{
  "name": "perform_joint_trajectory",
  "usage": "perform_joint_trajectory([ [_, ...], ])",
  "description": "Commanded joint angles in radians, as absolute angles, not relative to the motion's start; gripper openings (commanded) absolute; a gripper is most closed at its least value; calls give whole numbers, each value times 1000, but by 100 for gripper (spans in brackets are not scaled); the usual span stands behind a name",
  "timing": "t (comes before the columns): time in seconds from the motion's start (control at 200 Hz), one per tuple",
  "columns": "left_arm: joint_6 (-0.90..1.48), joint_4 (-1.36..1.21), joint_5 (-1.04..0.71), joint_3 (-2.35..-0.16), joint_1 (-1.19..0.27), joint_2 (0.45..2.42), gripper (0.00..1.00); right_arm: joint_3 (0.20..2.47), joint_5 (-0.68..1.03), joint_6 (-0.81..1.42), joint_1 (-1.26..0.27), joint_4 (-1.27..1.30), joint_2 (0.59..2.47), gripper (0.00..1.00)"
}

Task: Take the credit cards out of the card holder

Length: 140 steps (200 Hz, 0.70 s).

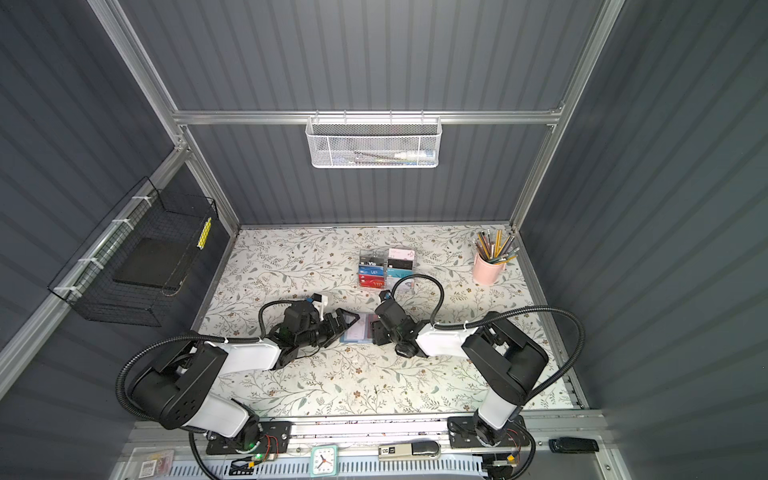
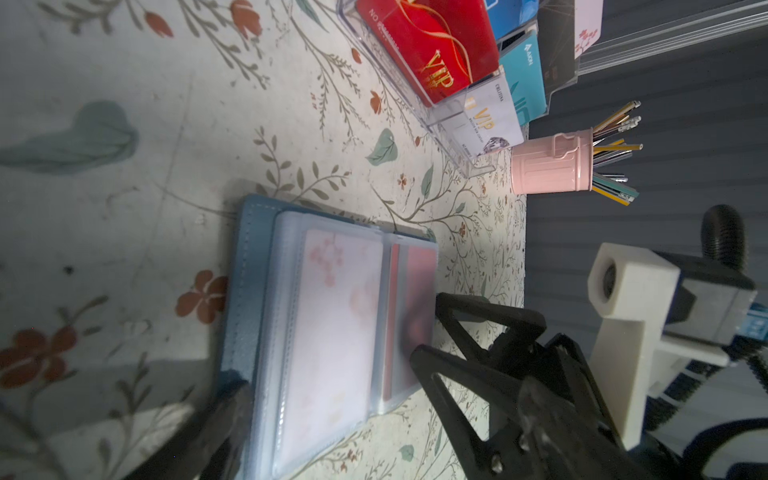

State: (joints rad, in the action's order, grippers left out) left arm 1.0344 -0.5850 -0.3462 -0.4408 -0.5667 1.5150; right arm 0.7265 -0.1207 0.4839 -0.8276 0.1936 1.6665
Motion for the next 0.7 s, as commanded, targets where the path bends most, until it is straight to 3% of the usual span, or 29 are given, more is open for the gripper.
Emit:
perform_joint_trajectory([
  [0.0, 1050, -598, -369, -451, -566, 1522, 100, 711, -131, 491, -833, 218, 1689, 58],
  [0.27, 1049, -574, -367, -449, -566, 1482, 100, 701, -115, 497, -833, 256, 1725, 46],
  [0.695, 1011, -449, -345, -476, -566, 1373, 100, 696, -83, 516, -833, 294, 1760, 40],
])
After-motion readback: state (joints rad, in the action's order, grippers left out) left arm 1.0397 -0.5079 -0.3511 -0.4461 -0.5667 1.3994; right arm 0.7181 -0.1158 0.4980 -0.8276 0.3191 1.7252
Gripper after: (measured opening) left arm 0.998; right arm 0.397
